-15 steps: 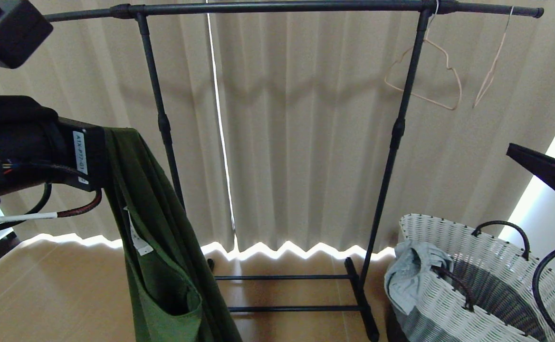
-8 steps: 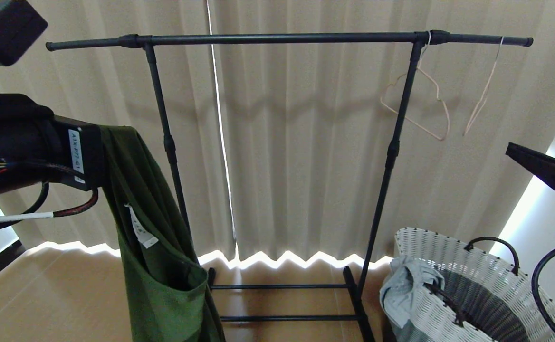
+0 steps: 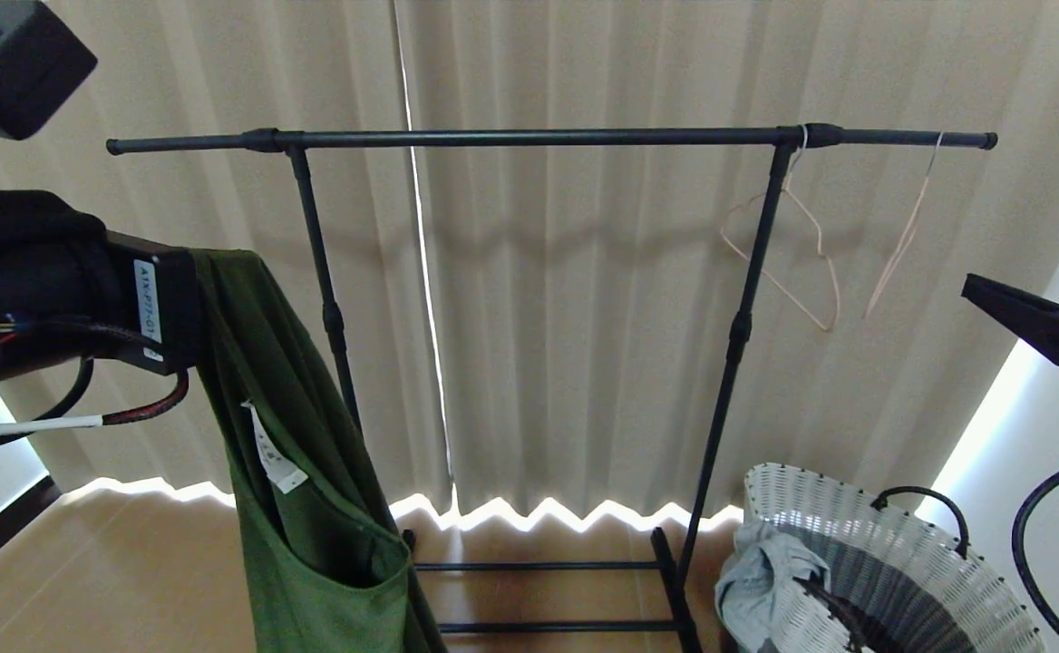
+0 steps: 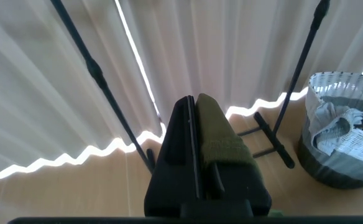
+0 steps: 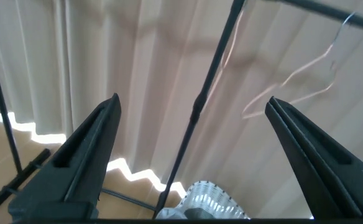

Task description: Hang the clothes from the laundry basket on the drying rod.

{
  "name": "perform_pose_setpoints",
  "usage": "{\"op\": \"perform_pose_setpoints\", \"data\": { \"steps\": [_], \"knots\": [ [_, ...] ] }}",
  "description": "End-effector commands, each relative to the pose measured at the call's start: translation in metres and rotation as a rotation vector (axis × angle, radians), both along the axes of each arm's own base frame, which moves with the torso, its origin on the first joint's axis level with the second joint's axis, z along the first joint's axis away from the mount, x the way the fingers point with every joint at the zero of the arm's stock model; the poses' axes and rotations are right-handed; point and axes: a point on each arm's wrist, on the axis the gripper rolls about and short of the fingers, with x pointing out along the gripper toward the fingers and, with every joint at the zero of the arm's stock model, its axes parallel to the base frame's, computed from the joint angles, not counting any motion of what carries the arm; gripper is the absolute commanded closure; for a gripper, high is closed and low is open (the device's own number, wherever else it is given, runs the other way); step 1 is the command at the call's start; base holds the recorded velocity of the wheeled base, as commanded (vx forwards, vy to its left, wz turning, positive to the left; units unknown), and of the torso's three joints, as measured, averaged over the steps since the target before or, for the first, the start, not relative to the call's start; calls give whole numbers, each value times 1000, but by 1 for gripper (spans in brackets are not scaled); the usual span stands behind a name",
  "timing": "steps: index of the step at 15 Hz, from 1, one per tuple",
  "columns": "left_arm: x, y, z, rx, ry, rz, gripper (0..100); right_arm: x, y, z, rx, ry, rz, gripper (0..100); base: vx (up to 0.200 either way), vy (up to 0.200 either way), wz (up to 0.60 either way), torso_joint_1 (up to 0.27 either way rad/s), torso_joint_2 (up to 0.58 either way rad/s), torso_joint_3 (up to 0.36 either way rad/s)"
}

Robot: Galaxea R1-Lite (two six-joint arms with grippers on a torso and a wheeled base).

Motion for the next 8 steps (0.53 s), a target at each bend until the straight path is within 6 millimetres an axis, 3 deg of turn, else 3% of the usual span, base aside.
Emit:
{"op": "perform_pose_setpoints", "data": {
  "steps": [1,8],
  "knots": [
    [-6,3,-5,22,3,-4,100,1,-3,0,-2,6,-28,0,0,0,0,193,-491,-300],
    [-19,12,-19,-13,-9,-12,100,14,-15,-20,10,172,-88,0,0,0,0,195,-447,-265]
  ]
}}
